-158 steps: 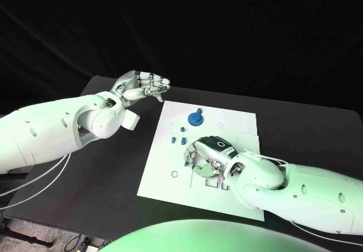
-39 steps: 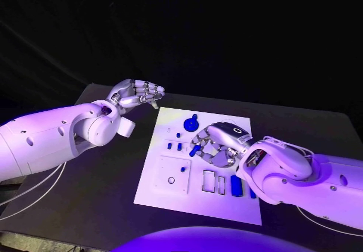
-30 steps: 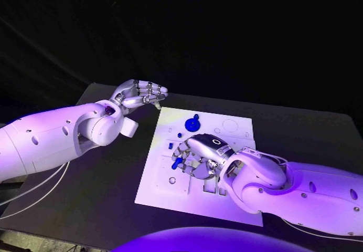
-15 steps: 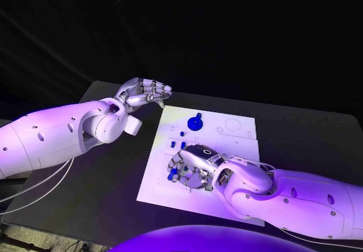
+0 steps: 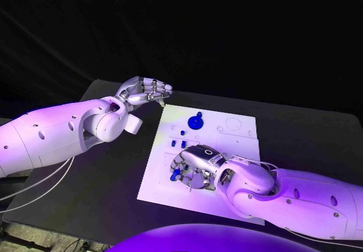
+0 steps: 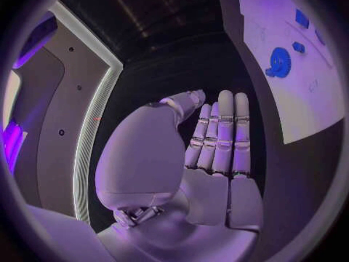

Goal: Assemble the parts on the task board

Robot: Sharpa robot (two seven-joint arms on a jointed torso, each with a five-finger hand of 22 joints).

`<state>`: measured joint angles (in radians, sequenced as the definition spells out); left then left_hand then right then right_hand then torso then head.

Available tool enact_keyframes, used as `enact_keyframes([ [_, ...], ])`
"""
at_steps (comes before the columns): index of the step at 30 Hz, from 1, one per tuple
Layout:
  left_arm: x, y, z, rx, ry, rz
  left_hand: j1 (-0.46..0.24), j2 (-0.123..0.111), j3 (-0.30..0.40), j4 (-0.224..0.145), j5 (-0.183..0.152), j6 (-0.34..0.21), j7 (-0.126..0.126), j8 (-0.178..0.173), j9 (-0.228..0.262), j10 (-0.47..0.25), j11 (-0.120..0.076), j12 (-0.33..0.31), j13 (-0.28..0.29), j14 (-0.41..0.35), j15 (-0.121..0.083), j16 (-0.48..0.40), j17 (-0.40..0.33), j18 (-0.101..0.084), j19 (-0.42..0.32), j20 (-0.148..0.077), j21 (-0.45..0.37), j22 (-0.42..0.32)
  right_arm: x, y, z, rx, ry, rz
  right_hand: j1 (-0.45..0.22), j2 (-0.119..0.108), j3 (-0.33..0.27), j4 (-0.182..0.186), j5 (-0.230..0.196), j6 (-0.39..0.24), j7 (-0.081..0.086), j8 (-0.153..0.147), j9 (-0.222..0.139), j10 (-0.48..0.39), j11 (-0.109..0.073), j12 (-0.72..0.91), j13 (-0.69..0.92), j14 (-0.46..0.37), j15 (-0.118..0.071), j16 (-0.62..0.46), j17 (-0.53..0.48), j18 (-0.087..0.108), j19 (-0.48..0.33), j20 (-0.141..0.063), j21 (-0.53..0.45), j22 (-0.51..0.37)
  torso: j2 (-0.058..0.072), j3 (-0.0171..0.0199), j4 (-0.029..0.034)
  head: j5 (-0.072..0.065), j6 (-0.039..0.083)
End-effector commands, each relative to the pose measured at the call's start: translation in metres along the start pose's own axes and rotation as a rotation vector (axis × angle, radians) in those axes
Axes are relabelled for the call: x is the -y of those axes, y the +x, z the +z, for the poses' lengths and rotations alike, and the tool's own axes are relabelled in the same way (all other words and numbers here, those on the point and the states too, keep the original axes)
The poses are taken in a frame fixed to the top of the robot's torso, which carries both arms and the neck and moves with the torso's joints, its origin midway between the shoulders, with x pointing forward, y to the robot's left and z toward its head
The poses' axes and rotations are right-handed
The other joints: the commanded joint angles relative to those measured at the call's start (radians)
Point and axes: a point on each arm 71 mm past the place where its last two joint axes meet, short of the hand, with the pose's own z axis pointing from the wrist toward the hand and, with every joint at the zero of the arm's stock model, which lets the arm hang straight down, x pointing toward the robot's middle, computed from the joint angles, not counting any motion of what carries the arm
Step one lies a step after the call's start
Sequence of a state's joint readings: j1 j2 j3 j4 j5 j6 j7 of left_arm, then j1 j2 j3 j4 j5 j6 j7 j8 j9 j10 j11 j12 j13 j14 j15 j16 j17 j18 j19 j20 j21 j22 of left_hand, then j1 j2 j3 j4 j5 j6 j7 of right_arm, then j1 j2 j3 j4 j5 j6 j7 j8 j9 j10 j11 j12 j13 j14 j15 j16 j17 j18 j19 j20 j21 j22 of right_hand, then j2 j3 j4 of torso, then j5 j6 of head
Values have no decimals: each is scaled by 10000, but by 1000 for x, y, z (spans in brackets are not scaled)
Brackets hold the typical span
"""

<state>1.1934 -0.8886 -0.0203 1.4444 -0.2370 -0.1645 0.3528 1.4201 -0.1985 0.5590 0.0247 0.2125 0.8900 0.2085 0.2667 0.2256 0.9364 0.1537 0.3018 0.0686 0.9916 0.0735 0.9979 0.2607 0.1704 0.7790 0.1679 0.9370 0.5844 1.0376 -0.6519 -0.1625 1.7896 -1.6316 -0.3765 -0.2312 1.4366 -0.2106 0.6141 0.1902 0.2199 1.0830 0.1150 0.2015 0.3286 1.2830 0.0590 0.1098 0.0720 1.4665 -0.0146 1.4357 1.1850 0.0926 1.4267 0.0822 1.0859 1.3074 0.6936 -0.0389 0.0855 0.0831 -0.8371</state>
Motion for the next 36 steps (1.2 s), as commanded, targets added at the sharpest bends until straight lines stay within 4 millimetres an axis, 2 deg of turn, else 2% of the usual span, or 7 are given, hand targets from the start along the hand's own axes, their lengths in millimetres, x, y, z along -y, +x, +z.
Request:
enact_keyframes([
  [1,1,2,0,-160,44,-77,15,121,3,-38,58,25,48,0,-9,-44,2,14,-6,-30,11,-67,-12,116,-59,18,36,9,2,1,-2,-46,96,-392,-100,45,1,-66,9,30,67,400,978,13,-15,-37,-9,352,-43,32,12,-56,-24,4,-6,1290,1,-7,-1,13,-8],
  [8,1,1,0,-148,21,-71,4,125,0,-50,58,18,51,0,-13,-54,4,22,-5,-30,14,-75,-13,116,-71,20,48,20,3,2,-5,-261,167,-462,-115,39,-4,-91,9,28,62,421,1001,24,-20,-38,-6,351,-46,31,6,-56,-22,4,-2,1294,-4,-9,-1,26,-36],
  [17,1,1,0,-151,14,-73,0,125,-1,-50,57,16,52,0,-14,-56,5,23,-5,-30,15,-76,-13,115,-73,21,49,21,2,3,-3,-300,304,-651,-171,21,-23,-103,5,9,61,443,1031,23,-17,-49,-5,349,-45,29,-3,-51,-31,6,-30,1290,-3,-11,5,-3,-8],
  [18,1,1,0,-151,14,-73,0,125,-1,-50,57,16,52,0,-14,-56,5,23,-5,-30,15,-76,-13,115,-73,21,49,21,1,3,-2,-350,274,-659,-313,-83,-123,-115,-13,-20,54,480,1082,16,-15,-71,-2,343,-39,18,-35,-46,-44,11,-70,1287,-1,-13,6,-4,-8],
  [25,1,1,0,-161,15,-76,0,125,-1,-50,57,16,52,0,-14,-56,5,23,-5,-30,15,-76,-13,115,-73,21,49,21,-4,6,2,-637,128,-684,-657,-378,-414,-130,-23,-218,99,450,1130,-76,26,-162,-2,333,-12,10,-67,-40,-66,32,-142,1285,-9,-27,10,-9,-39],
  [30,1,2,0,-161,12,-76,-11,127,-4,-55,58,6,53,-3,-18,-75,9,22,-7,-30,19,-81,-14,114,-81,24,54,27,-4,8,3,-759,141,-708,-894,-711,-669,-118,-23,-654,228,181,1025,-203,118,-231,4,330,66,20,-56,-36,-86,88,-222,1276,-19,-35,9,-29,-42],
  [36,0,2,0,-183,-5,-84,-12,129,-3,-58,58,5,52,-2,-18,-81,9,23,-7,-31,19,-84,-14,114,-84,25,56,28,-3,6,3,-582,267,-666,-1021,-803,-1088,-204,-17,-1425,242,-365,805,-355,111,-245,23,311,65,9,-99,-30,-67,113,-233,1287,-16,-21,7,-40,-28],
])
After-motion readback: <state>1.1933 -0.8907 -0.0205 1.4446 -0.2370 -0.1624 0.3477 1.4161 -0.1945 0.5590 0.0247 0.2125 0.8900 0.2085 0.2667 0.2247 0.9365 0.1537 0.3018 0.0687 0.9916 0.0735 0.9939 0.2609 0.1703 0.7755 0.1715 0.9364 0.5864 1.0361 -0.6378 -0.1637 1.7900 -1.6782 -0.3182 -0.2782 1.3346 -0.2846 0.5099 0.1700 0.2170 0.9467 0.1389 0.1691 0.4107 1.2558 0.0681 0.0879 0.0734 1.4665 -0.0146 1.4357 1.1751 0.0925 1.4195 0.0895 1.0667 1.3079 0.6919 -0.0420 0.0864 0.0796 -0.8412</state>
